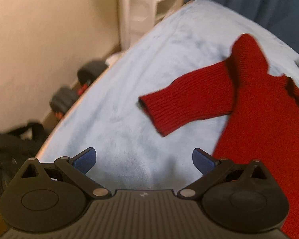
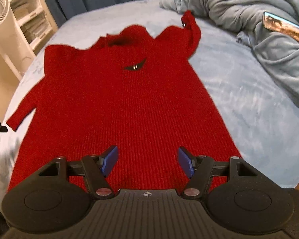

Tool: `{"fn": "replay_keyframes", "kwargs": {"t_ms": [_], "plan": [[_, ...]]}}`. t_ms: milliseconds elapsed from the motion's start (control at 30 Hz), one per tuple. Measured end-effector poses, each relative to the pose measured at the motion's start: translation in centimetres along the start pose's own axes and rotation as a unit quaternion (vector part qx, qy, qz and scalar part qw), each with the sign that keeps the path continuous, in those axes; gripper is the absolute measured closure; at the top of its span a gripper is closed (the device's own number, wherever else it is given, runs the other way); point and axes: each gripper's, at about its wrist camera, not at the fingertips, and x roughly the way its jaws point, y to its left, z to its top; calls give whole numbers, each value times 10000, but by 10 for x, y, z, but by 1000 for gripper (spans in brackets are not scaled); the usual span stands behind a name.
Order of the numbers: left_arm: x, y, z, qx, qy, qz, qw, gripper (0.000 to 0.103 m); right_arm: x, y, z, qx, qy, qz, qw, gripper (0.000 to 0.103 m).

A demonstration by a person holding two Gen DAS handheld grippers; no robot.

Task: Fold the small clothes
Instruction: 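Grasp the sleeve cuff nearest the left gripper with the left gripper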

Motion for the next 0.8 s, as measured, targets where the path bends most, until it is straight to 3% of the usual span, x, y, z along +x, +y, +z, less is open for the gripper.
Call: {"fn": "replay_keyframes", "kwargs": {"t_ms": [200, 300, 500, 667, 700, 733, 767, 800], "plan": [[38, 12, 11, -776, 482, -312, 9953, 0, 20, 6, 0, -29, 261, -80, 9996, 35], [53, 14, 18, -1037, 576, -248, 9926, 0, 26, 8, 1, -35, 324, -73, 9994, 35], [71, 7, 41, -1185, 559, -259, 9910, 0, 32, 14, 0, -62, 445, -81, 9990, 35], [85, -12, 67, -1156, 803, -432, 9891, 1, 36, 12, -6, -49, 573, -196, 9981, 35], [86, -17, 71, -1033, 813, -289, 9909, 19, 37, 11, -6, -41, 597, -224, 9980, 35], [85, -22, 75, -854, 773, -99, 9933, 44, 37, 10, -7, -27, 618, -254, 9978, 35], [83, -27, 79, -667, 713, 20, 9952, 52, 38, 9, -8, -5, 636, -277, 9976, 35], [81, -29, 84, -591, 646, 120, 9961, 78, 37, 7, -8, 19, 646, -287, 9975, 35]]}}
